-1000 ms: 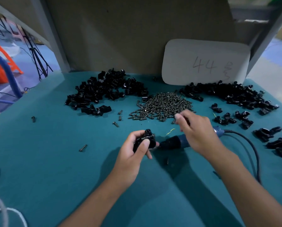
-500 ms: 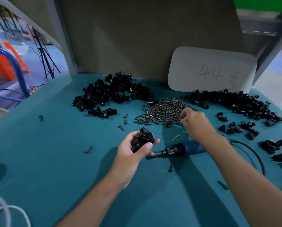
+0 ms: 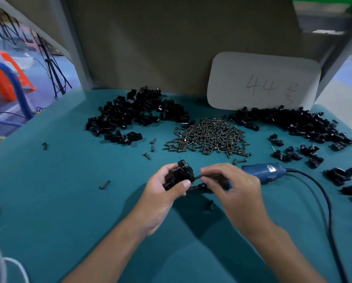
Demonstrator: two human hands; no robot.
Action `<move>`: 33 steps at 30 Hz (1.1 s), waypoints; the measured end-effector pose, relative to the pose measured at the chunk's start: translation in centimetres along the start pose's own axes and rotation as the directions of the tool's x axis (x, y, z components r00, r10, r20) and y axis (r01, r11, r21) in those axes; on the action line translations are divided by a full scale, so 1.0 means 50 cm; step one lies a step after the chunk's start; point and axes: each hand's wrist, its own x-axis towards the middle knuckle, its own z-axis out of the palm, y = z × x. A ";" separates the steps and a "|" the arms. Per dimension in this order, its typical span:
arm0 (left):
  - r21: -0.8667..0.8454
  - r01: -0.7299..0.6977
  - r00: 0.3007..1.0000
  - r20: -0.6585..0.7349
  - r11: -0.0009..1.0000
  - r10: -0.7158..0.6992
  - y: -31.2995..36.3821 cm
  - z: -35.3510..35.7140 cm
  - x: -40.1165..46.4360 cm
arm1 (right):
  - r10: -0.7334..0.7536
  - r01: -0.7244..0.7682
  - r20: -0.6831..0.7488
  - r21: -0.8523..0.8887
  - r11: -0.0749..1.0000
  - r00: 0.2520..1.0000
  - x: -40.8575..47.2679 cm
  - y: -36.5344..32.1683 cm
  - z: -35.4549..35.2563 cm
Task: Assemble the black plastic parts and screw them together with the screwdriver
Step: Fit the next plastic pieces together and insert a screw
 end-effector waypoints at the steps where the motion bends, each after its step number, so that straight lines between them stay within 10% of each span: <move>1: -0.006 0.004 1.000 0.010 1.000 -0.004 0.001 0.001 -0.001 | -0.018 0.018 -0.003 -0.006 1.000 1.000 -0.005 0.001 0.001; 33: -0.216 0.319 0.933 0.243 0.923 -0.265 0.020 -0.013 -0.005 | -0.319 0.317 -0.023 -0.064 0.946 0.947 -0.022 0.007 -0.006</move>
